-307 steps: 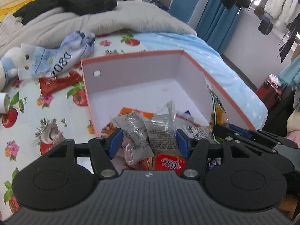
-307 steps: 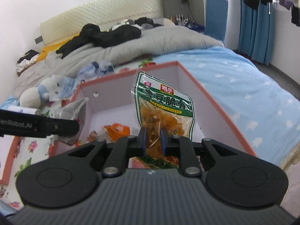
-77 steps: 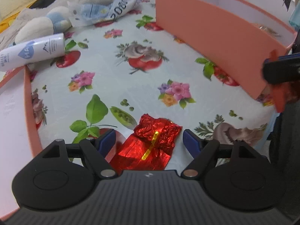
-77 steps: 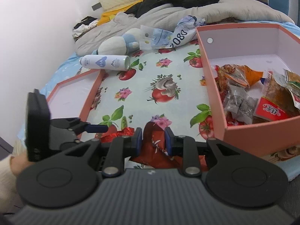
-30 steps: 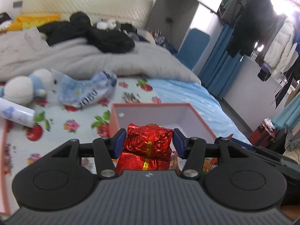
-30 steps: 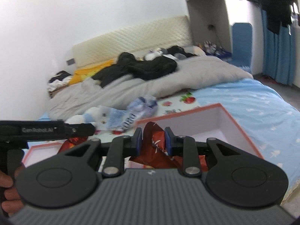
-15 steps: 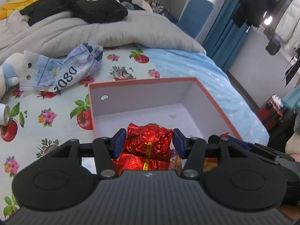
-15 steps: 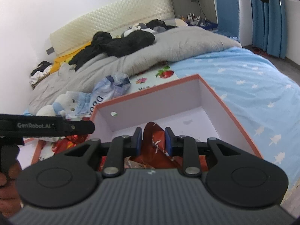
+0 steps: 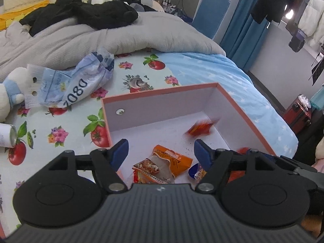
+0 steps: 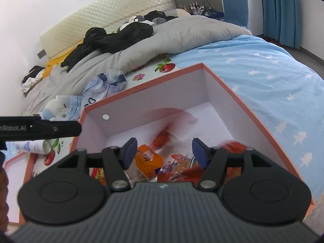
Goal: Organize snacks
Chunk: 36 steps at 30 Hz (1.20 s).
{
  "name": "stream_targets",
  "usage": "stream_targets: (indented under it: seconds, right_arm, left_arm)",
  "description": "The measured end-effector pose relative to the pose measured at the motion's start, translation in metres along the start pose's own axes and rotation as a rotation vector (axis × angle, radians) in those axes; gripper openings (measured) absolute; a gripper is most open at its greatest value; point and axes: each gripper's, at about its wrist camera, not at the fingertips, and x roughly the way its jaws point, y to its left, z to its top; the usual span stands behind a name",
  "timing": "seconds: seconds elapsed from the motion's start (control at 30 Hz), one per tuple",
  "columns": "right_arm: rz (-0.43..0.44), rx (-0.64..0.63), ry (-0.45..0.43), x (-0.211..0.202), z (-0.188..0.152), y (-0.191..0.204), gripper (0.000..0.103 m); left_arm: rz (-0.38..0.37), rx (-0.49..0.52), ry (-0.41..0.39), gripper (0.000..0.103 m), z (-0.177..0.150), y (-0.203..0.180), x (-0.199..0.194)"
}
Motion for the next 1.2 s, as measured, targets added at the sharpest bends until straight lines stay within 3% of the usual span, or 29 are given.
stream_targets:
  seconds: [0.37,0.7,0.93,1.2]
  right_arm:
    - [0.042,-0.038,-0.146,-0.083,0.02,0.034,0.063]
    - [0.06,-0.067,-0.252,-0.167,0.017,0.063,0.063]
    - [0.06,-0.06,-0.284,-0.206,-0.003,0.071,0.063]
    - [0.039,-0.055,-0.303,-0.234,-0.04,0.077,0.063]
  left_arm:
    - [0.002,0.045,-0.136,0.076,-0.002,-0.013,-0.108]
    - [-0.015,0.043,-0.26,0.076,-0.03,-0.018,-0.213]
    - [-0.019,0.055,-0.302,0.076,-0.063,-0.022,-0.255]
    - [-0.029,0.039,-0.3,0.076,-0.104,-0.016,-0.275]
